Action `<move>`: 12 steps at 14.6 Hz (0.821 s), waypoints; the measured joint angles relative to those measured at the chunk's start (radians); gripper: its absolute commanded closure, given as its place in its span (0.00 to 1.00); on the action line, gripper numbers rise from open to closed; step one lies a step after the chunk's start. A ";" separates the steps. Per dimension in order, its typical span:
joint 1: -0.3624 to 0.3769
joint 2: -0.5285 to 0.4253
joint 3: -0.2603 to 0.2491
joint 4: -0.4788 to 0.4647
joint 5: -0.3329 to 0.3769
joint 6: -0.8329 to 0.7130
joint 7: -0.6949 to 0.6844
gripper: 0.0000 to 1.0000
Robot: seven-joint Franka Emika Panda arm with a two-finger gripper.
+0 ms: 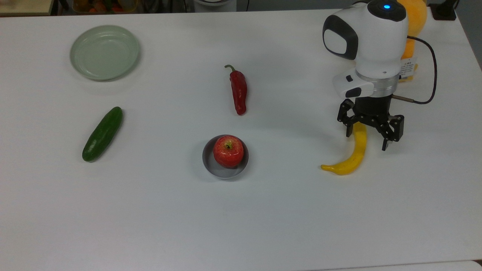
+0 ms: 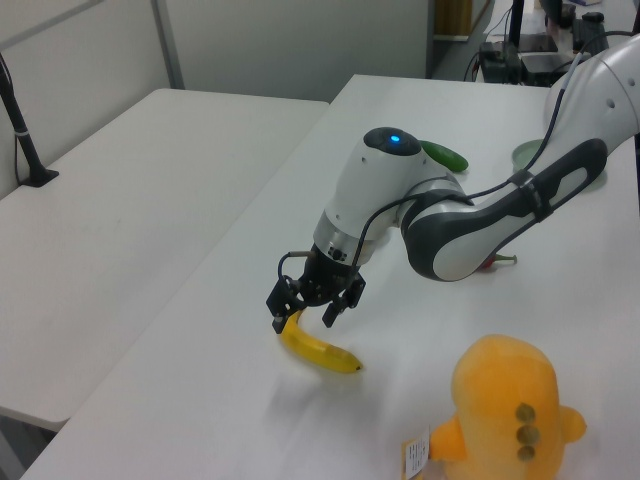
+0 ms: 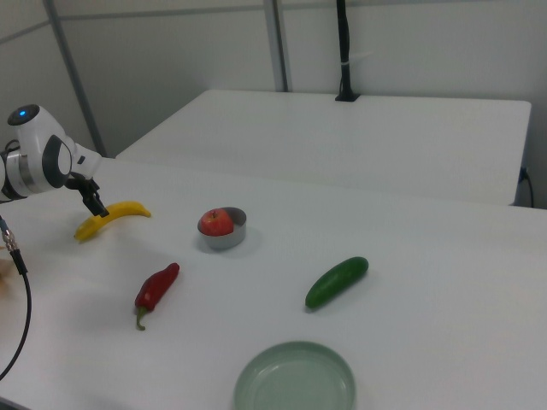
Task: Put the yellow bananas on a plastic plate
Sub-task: 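Lower the gripper over the banana and close it on the banana, then lift the banana and carry it over the apple bowl toward the plate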
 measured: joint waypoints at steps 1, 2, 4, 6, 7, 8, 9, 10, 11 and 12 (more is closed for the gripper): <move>0.000 0.004 -0.001 0.000 -0.006 0.000 0.000 0.00; 0.000 0.009 -0.001 0.000 -0.011 0.000 0.000 0.00; 0.000 0.023 -0.002 0.000 -0.025 0.000 0.000 0.00; 0.000 0.037 -0.002 0.000 -0.055 0.000 -0.001 0.38; 0.005 0.045 -0.002 0.000 -0.084 0.000 -0.002 0.64; 0.011 0.048 -0.002 0.001 -0.100 0.000 -0.003 0.78; 0.017 0.050 -0.002 0.001 -0.111 0.000 -0.003 0.86; 0.022 0.050 -0.002 0.001 -0.118 0.000 -0.003 0.86; 0.025 0.050 -0.002 0.003 -0.121 0.000 -0.010 0.86; 0.025 0.050 -0.002 0.006 -0.121 0.000 -0.026 0.86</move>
